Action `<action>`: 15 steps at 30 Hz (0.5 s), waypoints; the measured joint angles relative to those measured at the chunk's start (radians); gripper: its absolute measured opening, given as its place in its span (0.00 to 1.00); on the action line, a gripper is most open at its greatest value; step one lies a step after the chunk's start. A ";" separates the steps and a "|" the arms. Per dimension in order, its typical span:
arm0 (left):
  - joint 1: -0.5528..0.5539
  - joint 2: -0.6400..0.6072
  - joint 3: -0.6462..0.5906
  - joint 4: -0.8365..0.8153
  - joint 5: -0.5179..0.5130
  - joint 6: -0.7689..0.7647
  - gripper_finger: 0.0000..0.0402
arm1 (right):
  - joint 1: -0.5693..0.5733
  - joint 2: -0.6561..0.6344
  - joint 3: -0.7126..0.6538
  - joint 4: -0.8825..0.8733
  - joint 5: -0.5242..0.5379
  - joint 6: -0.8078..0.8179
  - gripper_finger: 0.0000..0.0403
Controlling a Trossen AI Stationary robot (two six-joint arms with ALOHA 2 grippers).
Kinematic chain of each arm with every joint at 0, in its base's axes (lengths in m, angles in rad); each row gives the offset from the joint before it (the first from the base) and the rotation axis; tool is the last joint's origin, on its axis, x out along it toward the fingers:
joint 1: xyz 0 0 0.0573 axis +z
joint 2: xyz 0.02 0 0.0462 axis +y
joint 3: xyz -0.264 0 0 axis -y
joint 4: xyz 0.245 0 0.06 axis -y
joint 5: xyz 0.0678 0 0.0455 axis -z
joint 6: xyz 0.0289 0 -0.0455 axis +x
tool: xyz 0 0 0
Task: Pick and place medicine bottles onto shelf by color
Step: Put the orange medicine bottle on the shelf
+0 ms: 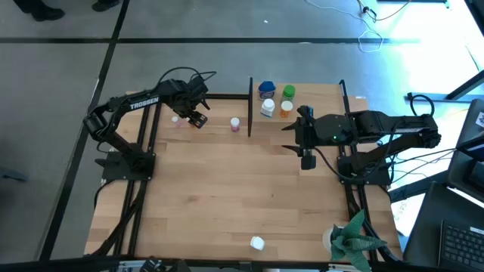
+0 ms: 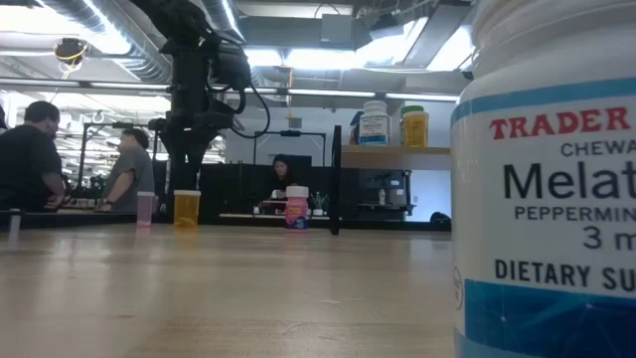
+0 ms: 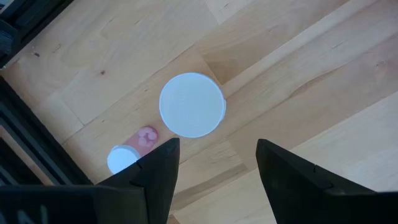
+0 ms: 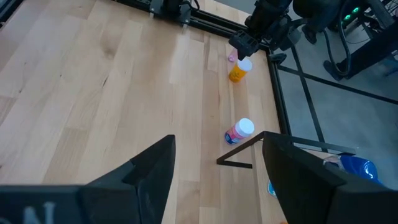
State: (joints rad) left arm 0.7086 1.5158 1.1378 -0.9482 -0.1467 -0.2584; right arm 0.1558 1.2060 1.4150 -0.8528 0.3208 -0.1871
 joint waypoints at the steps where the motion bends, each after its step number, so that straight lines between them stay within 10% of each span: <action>1: 0.000 0.000 0.000 0.000 0.000 0.000 0.52 | 0.000 0.000 0.000 0.000 0.000 0.000 0.60; 15: 0.010 0.004 0.000 0.025 -0.021 0.058 0.67 | 0.000 0.000 0.000 0.000 0.000 0.000 0.60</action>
State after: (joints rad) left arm 0.7184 1.5197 1.1381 -0.9230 -0.1673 -0.2002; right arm 0.1558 1.2057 1.4151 -0.8525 0.3207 -0.1872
